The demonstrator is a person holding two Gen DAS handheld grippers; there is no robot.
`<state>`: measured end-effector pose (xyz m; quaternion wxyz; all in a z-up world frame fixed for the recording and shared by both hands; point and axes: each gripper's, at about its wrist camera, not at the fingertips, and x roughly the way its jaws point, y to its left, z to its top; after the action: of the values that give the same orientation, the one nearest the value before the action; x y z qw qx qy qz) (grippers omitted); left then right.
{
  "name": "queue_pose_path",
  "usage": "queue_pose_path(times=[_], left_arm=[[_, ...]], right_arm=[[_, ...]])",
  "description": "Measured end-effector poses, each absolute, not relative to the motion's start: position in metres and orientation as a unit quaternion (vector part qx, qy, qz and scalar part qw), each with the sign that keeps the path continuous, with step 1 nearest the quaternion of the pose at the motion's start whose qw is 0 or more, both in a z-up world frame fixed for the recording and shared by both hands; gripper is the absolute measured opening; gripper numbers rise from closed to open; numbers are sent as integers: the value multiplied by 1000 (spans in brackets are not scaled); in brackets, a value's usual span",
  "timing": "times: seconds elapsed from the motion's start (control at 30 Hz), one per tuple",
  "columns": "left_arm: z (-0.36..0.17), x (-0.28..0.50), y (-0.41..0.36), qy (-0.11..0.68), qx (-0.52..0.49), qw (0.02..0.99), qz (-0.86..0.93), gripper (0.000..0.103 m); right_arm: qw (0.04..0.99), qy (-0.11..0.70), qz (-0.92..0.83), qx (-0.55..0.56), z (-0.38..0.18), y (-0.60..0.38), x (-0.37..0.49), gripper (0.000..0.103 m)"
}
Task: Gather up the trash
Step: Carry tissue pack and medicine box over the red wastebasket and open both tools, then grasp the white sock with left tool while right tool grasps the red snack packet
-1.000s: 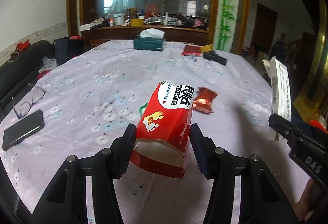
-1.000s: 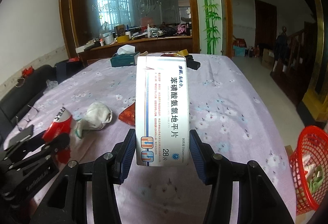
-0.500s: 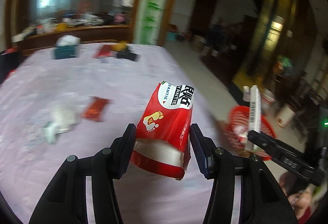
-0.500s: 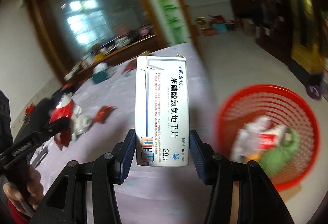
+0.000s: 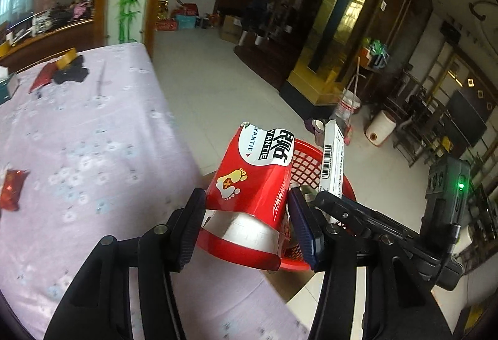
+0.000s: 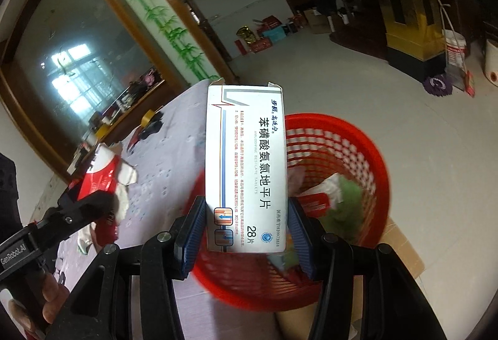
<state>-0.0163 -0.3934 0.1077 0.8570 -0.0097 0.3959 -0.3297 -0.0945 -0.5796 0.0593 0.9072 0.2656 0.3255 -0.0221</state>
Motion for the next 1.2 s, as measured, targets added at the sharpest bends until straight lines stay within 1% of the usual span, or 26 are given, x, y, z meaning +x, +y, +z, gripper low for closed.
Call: queue_pose_path(times=[0.07,0.1,0.13,0.27,0.4,0.47,0.53,0.77,0.83,1.1,1.2], left_arm=[[104,-10,-410,398,-6,854,-334,57],[104,-7,-414,399,-6,855,-333,62],[100,-4,-419,403,-7,853,-331,64],[89,2,-422,425,-13,841,-335,64],[89,-3,-404,418,-13,848,-326,65],[92,-7,-389,413,-16,852,-321,65],[96,-10,-373,402,-19,861,-311,69],[104,-16,-308,387,-35,879,-276,69],[104,-16,-287,386,-41,885,-257,69],[99,-17,-194,392,-62,902,-172,69],[100,-17,-156,386,-65,912,-123,69]], right_arm=[[905,326,-29,271,58,-587,-95,57],[904,327,-33,274,57,-592,-95,57],[903,329,-37,274,56,-593,-95,60],[904,324,-56,271,57,-601,-100,62],[912,310,-80,256,63,-602,-109,62],[914,305,-76,255,66,-599,-109,62],[916,304,-66,253,69,-591,-108,62],[926,301,-24,228,86,-545,-102,63],[930,301,-11,211,92,-529,-100,67],[928,320,58,180,97,-458,-81,68],[924,332,86,170,96,-431,-73,70]])
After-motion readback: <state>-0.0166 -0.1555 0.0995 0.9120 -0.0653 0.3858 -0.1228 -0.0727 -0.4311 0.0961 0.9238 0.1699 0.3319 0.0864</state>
